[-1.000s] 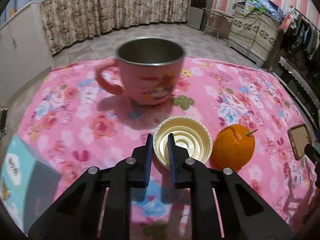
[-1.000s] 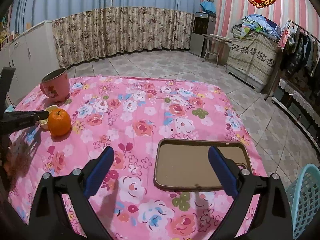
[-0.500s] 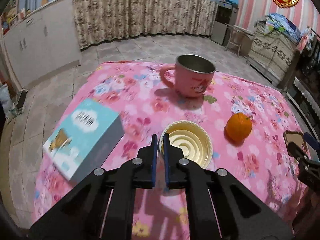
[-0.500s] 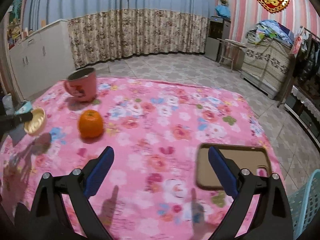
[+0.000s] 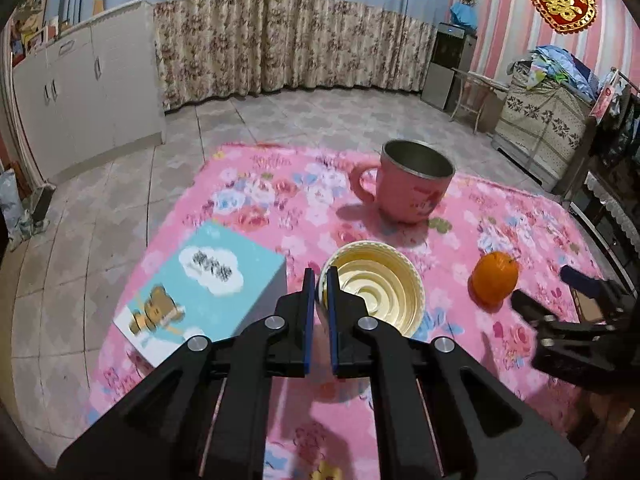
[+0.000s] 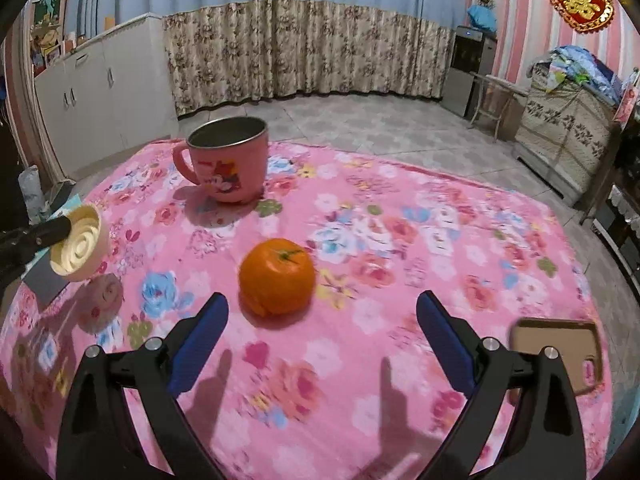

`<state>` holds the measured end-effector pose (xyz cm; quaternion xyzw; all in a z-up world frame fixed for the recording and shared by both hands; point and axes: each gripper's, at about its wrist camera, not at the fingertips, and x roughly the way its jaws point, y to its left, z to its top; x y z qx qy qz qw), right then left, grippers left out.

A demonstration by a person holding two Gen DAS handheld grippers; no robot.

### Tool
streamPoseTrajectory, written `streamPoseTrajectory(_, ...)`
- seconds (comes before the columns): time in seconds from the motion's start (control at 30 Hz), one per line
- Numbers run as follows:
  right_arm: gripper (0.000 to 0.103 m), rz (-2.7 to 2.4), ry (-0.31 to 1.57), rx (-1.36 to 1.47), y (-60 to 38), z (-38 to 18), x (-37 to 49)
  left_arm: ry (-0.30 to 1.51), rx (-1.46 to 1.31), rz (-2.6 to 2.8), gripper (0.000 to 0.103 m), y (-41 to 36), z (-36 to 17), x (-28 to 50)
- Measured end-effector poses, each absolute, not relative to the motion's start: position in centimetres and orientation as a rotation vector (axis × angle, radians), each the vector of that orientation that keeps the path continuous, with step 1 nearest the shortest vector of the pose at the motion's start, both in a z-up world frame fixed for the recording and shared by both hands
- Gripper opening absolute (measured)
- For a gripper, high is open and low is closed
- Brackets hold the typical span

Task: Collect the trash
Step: 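Grasp the orange with the right tool while the left tool holds the lid, then carry lid and orange over the wastebasket and open both tools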

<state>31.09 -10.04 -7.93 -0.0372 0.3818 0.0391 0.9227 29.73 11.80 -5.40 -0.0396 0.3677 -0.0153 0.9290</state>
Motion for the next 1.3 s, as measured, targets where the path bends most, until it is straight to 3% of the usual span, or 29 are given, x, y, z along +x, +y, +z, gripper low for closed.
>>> streamPoseTrajectory(0.2, 0.089, 0.116, 0.816, -0.078, -8.7, -9.1, 32.9, 0.754, -0.113, -0.022, 0.004, 12.9, -5.3, 30.1)
streamPoseTrajectory(0.27, 0.075, 0.157, 0.822, -0.086, -8.2, -9.3, 33.1, 0.755, -0.121, -0.02, 0.004, 13.1, -5.3, 30.1)
streamPoseTrajectory(0.33, 0.054, 0.175, 0.839, -0.102, -7.8, -9.6, 33.2, 0.755, -0.118, -0.022, 0.004, 13.1, -5.3, 30.1)
streamPoseTrajectory(0.4, 0.048, 0.182, 0.824, -0.1, -7.9, -9.2, 32.9, 0.754, -0.104, -0.023, 0.004, 12.9, -5.3, 30.1)
streamPoseTrajectory(0.87, 0.047, 0.069, 0.682, -0.077, -16.7, -2.7, 25.6, 0.73, -0.103, -0.091, 0.005, 9.7, -3.6, 29.1)
streamPoseTrajectory(1.3, 0.047, -0.088, 0.609, -0.022, -27.0, 0.6, 15.9, 0.698, 0.009, -0.221, 0.005, 0.5, -1.7, 24.9)
